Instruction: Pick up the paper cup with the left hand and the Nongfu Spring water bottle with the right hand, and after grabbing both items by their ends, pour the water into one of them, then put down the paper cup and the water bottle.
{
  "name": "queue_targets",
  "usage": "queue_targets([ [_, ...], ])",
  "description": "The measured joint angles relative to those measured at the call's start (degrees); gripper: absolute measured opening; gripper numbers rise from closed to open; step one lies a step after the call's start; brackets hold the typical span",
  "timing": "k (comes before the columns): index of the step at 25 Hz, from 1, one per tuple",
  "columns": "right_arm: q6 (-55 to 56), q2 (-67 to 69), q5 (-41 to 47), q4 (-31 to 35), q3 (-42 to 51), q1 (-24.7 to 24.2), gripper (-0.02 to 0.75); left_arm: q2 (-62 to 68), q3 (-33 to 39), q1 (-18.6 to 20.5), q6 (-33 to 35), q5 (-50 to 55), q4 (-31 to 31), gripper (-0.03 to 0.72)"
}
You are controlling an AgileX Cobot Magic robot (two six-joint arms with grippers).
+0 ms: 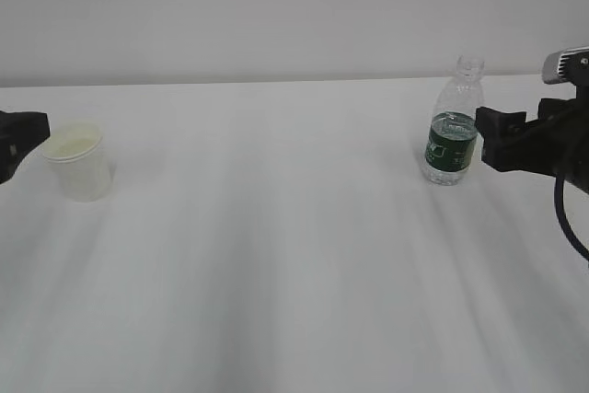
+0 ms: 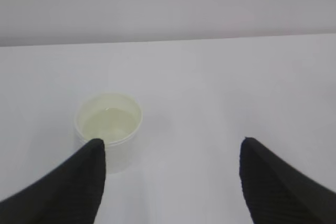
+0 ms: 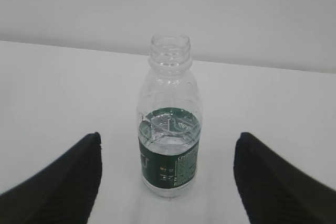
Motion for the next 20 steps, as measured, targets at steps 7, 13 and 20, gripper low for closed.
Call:
queue_targets([
  [7,0.00,-7.17,9.42,0.00,0.00,0.00,0.594,-5.19,0.00,0.00,0.09,9.01,-1.50,0.568],
  [13,0.04,-11.13,17.63,0.00,0.25,0.00,0.594,-10.18,0.00,0.00,0.09,15.55,-1.83,0.568],
  [20,0.04,-16.90,25.57,0.00,0.33,0.00,0.594,-14.03,-0.98,0.00,0.09,24.29,-2.17,0.568],
])
